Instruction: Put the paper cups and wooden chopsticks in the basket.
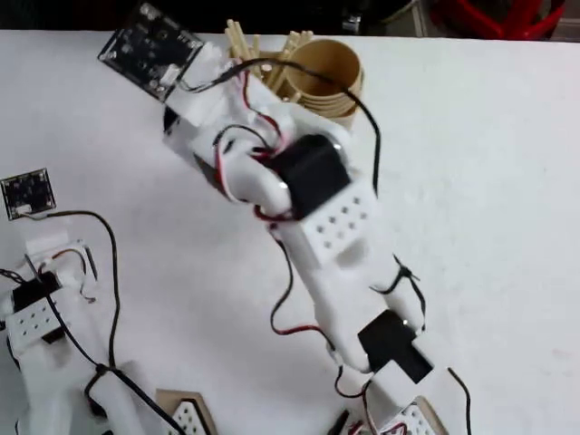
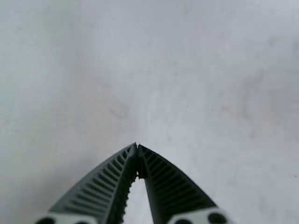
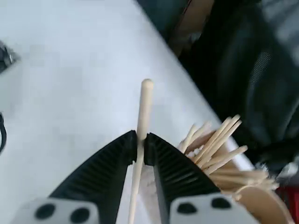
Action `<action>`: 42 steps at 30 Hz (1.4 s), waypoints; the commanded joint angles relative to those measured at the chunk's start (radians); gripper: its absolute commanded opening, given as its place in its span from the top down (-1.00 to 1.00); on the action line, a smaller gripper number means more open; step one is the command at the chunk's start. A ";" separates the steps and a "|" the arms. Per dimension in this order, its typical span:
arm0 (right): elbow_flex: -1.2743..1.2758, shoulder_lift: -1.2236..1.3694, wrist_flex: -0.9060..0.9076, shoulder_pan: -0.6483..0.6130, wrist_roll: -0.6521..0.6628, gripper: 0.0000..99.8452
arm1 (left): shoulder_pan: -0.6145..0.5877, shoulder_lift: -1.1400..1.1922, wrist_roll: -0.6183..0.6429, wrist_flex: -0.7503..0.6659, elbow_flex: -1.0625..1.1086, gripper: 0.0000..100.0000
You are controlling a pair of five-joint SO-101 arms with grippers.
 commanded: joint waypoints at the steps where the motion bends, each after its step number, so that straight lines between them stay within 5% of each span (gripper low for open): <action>1: -0.118 -0.051 -0.094 0.018 -0.006 0.96 | -0.007 -0.024 0.005 -0.018 -0.018 0.95; 10: -0.120 0.012 -0.446 0.154 -0.006 0.96 | -0.007 -0.024 0.005 -0.018 -0.018 0.95; 23: -0.127 0.246 -0.452 0.249 -0.009 0.96 | -0.007 -0.024 0.005 -0.018 -0.018 0.95; 32: -0.210 0.177 -0.245 0.249 -0.161 0.63 | -0.007 -0.028 0.006 -0.018 -0.021 0.95; 39: -0.218 0.084 -0.039 0.271 -0.157 0.96 | 0.015 -0.030 0.014 0.075 -0.149 0.95; 42: -0.218 0.044 0.085 0.275 -0.160 0.93 | 0.068 -0.030 0.014 0.180 -0.252 0.95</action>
